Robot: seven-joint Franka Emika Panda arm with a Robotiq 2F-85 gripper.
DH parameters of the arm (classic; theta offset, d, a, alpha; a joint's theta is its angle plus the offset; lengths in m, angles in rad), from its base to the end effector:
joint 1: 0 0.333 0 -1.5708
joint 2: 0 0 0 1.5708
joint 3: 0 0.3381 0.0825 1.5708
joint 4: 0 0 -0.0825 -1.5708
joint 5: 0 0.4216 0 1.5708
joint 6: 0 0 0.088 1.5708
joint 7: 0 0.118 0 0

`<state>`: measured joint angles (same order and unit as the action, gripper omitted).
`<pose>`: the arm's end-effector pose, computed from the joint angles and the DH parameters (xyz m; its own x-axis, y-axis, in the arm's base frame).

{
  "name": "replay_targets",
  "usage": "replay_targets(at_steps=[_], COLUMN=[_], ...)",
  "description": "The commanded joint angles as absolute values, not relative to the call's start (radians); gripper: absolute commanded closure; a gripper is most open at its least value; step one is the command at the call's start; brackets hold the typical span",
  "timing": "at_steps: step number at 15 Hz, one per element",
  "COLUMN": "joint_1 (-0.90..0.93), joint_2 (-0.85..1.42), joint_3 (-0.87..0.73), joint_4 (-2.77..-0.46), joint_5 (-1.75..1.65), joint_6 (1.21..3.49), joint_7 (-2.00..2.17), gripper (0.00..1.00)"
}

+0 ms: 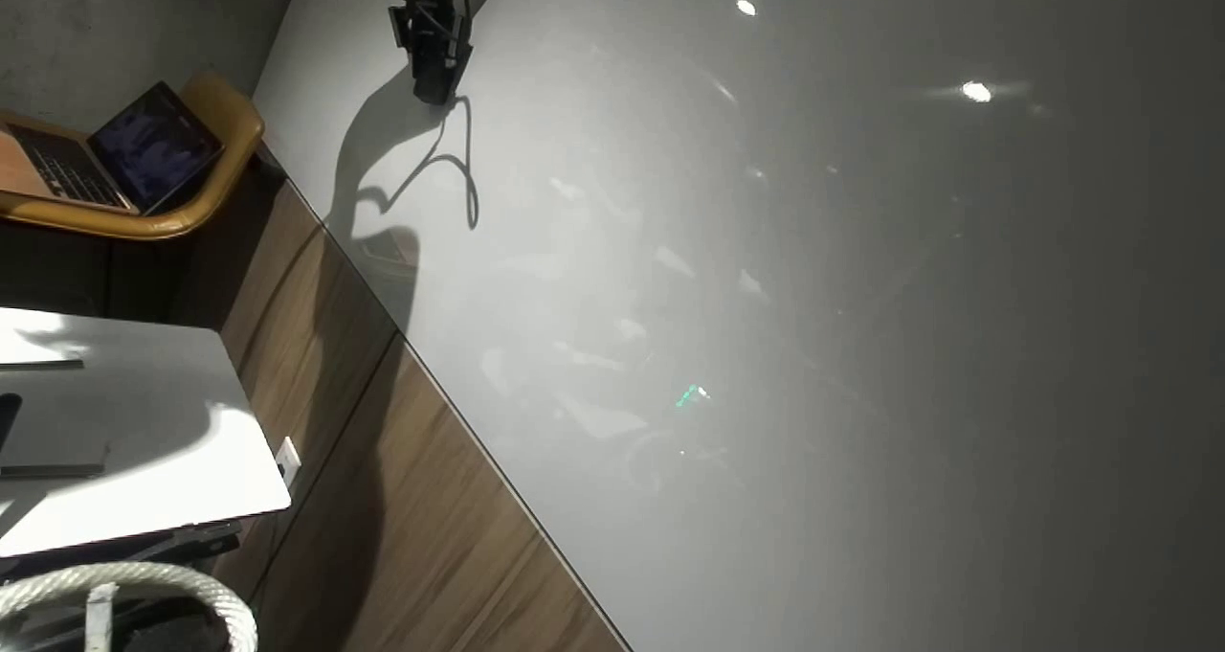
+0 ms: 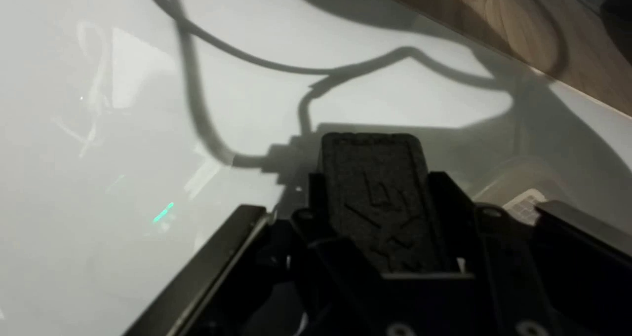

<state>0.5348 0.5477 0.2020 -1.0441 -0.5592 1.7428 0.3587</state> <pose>0.6379 0.4429 0.5644 0.8623 0.4170 0.2872 0.3057 -0.8810 0.3612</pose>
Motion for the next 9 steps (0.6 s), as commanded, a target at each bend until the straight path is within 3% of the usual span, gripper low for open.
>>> replay_targets(at_steps=[1,9], joint_1=[0.555,0.653], joint_2=[0.617,0.770], joint_3=[0.147,0.136], joint_4=[-0.879,-0.693], joint_5=[-0.523,-0.526], joint_6=[1.705,1.700], joint_7=[0.310,0.330], gripper=[0.70,0.70])
